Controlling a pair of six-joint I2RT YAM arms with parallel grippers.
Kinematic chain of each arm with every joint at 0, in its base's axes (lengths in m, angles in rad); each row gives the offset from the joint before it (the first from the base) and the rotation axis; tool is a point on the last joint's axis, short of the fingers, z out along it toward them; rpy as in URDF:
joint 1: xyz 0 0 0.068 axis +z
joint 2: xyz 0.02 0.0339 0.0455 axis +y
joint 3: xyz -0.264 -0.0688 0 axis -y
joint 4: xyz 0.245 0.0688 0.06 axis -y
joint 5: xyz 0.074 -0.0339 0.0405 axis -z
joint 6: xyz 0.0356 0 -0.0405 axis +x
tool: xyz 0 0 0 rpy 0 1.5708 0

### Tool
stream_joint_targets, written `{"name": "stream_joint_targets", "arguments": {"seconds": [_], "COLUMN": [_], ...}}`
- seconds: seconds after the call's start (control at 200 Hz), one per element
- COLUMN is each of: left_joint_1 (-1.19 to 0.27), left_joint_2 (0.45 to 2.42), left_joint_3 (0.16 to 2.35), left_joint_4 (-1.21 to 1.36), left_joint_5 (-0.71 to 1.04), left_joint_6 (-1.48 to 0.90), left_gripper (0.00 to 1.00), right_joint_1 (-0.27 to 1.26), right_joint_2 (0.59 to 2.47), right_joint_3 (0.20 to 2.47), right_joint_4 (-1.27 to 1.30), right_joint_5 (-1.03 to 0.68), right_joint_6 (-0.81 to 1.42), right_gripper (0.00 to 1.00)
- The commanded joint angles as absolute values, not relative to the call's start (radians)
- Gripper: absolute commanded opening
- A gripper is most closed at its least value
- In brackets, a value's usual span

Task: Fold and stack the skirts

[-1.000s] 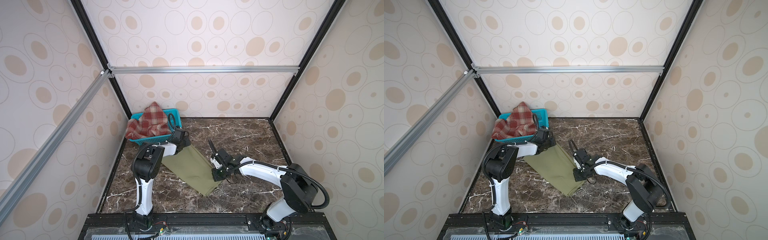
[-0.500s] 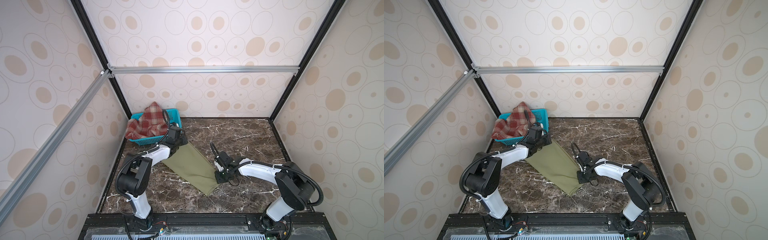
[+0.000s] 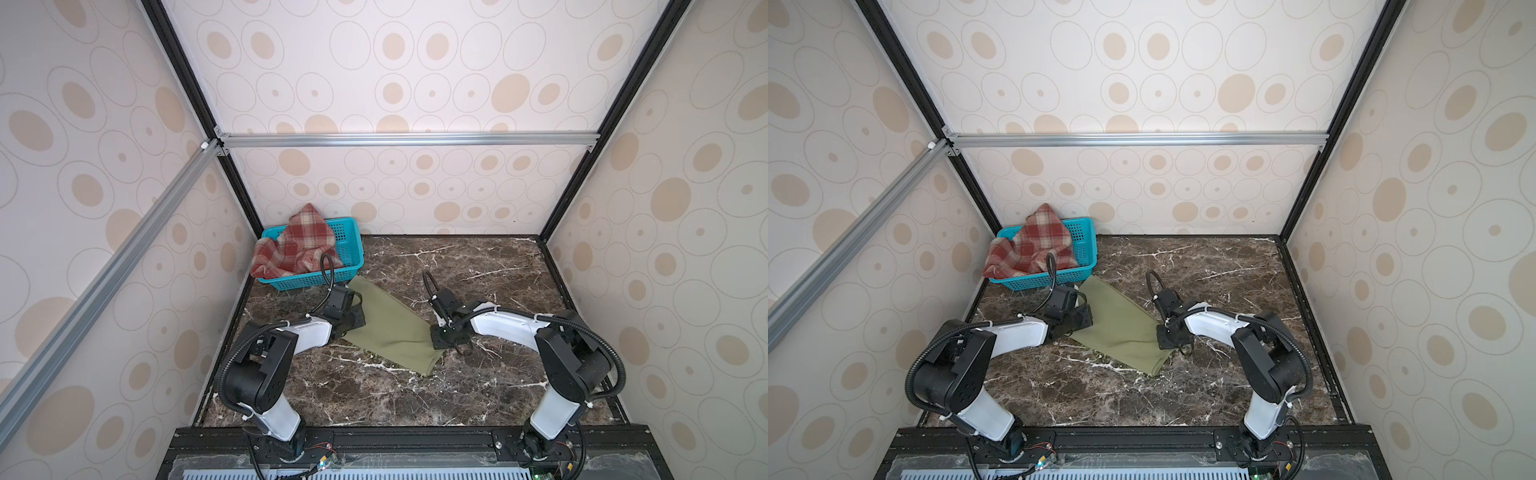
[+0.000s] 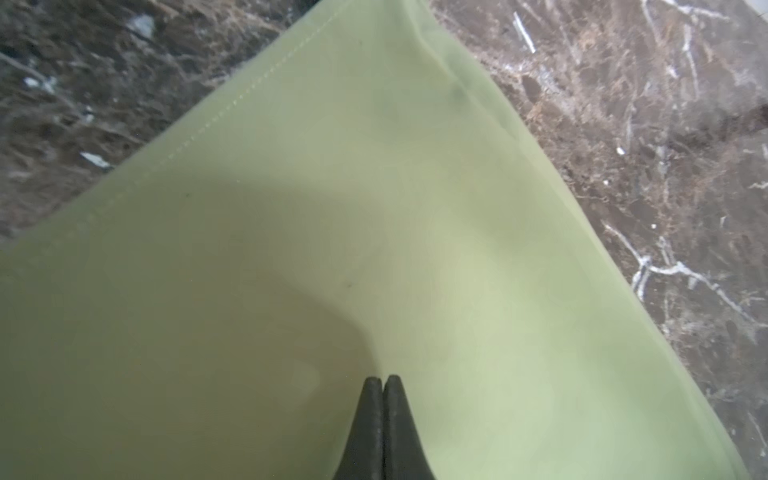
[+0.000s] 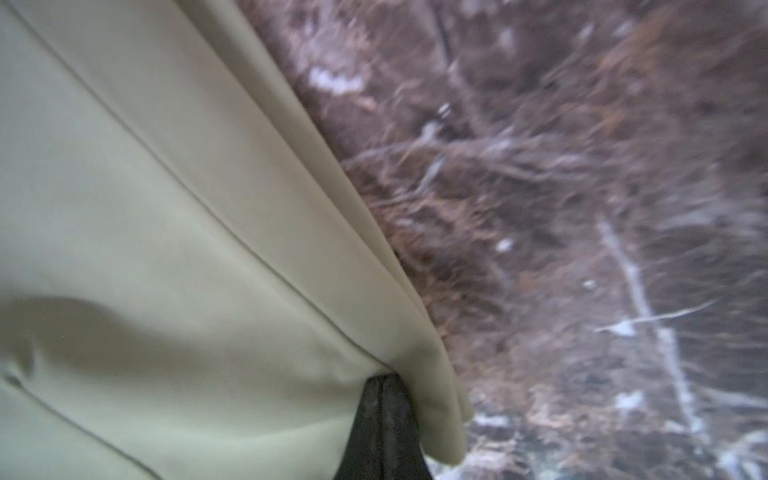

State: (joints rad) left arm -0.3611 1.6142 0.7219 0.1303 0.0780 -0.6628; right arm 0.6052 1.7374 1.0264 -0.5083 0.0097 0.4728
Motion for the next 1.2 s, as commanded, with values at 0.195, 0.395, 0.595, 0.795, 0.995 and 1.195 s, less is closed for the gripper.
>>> {"name": "stream_joint_targets", "arguments": {"seconds": [0.195, 0.395, 0.595, 0.795, 0.995, 1.195], "left_joint_1": [-0.360, -0.355, -0.341, -0.338, -0.338, -0.347], "left_joint_2": [1.544, 1.600, 1.642, 1.658, 1.635, 1.563], "left_joint_3": [0.744, 0.764, 0.749, 0.728, 0.675, 0.602], "left_joint_4": [0.081, 0.086, 0.110, 0.109, 0.086, 0.034], "left_joint_5": [0.035, 0.026, 0.032, 0.034, 0.040, 0.045], "left_joint_6": [-0.626, -0.606, -0.607, -0.612, -0.632, -0.654], "left_gripper": [0.00, 0.00, 0.00, 0.00, 0.00, 0.00], "right_joint_1": [0.669, 0.739, 0.757, 0.754, 0.725, 0.671], "right_joint_2": [1.613, 1.586, 1.570, 1.562, 1.537, 1.538], "right_joint_3": [1.038, 0.989, 0.895, 0.848, 0.793, 0.779], "right_joint_4": [-0.507, -0.462, -0.418, -0.460, -0.471, -0.472], "right_joint_5": [-0.030, -0.155, -0.196, -0.152, -0.123, -0.120], "right_joint_6": [0.440, 0.537, 0.610, 0.623, 0.622, 0.598], "right_gripper": [0.00, 0.00, 0.00, 0.00, 0.00, 0.00]}}
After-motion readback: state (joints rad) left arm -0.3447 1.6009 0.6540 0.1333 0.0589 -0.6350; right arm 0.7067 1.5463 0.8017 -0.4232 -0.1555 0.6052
